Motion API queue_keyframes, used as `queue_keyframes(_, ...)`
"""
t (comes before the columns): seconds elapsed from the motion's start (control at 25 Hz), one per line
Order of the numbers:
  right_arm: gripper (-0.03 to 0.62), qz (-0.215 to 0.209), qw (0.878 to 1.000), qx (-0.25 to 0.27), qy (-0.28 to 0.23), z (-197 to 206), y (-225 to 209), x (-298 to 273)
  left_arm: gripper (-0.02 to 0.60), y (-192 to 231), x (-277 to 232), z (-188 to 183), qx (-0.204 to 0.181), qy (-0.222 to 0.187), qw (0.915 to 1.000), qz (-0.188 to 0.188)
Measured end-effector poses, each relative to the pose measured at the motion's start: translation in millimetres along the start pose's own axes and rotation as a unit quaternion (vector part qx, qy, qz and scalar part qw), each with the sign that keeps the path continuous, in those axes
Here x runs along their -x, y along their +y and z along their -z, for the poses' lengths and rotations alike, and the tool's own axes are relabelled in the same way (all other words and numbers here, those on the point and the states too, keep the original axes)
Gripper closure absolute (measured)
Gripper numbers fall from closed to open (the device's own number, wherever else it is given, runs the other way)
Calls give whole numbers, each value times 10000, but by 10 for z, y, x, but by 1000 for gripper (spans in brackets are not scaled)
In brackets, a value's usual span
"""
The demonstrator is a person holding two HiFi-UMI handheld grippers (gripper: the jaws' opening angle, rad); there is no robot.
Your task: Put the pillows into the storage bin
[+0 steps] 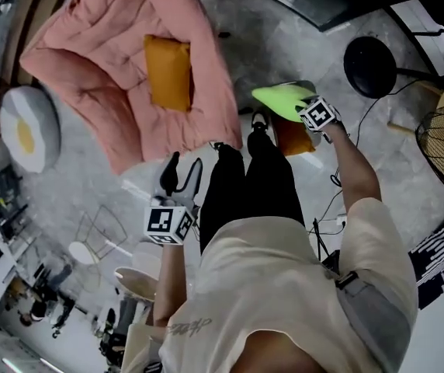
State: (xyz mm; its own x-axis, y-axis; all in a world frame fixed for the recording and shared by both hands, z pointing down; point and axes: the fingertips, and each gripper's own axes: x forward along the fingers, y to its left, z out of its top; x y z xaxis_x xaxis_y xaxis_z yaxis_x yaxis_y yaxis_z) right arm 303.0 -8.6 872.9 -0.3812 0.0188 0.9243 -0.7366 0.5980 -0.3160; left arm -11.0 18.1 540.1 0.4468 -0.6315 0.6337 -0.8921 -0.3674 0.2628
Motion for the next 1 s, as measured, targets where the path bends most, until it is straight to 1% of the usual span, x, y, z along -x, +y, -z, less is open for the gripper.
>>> queue_keyframes(0.08,488,94,9992,260,289,52,-82,-192,334,66,-11,123,102,169,9998,-86)
queue_keyframes(0.12,488,34,9987,329,394,73,-94,-296,334,100,-34,188,146,252,9995,-113)
queue_keyframes(0.2,488,-259,9972,372,594,142,-63,-529,334,147,-110,325,232,405,9988,-131)
queue_keyframes(0.24,488,-341,9960,447,694,174,-70,-634,334,155,-158,394,276,467,9984,-126)
queue_keyframes(0.28,487,-291,9948,614,756,171,-120,-713,334,155,-204,456,314,514,9981,-120)
queue_keyframes(0.36,485,-51,9919,990,794,105,-250,-814,333,146,-278,533,368,575,9976,-114)
queue_keyframes(0.48,482,-132,9898,992,1015,179,-272,-945,333,75,-366,554,387,642,9972,-43)
queue_keyframes(0.64,473,179,9838,1421,1077,136,-420,-1046,333,-58,-517,552,309,685,9971,99)
queue_keyframes(0.8,468,189,9815,1543,1118,124,-404,-1231,333,-125,-604,547,402,766,9962,138)
queue_keyframes(0.88,471,283,9802,1581,1161,95,-465,-1327,333,-105,-613,614,421,804,9958,139)
queue_keyframes(1.0,473,484,9811,1499,1125,1,-628,-1425,333,-13,-613,708,521,941,9942,47)
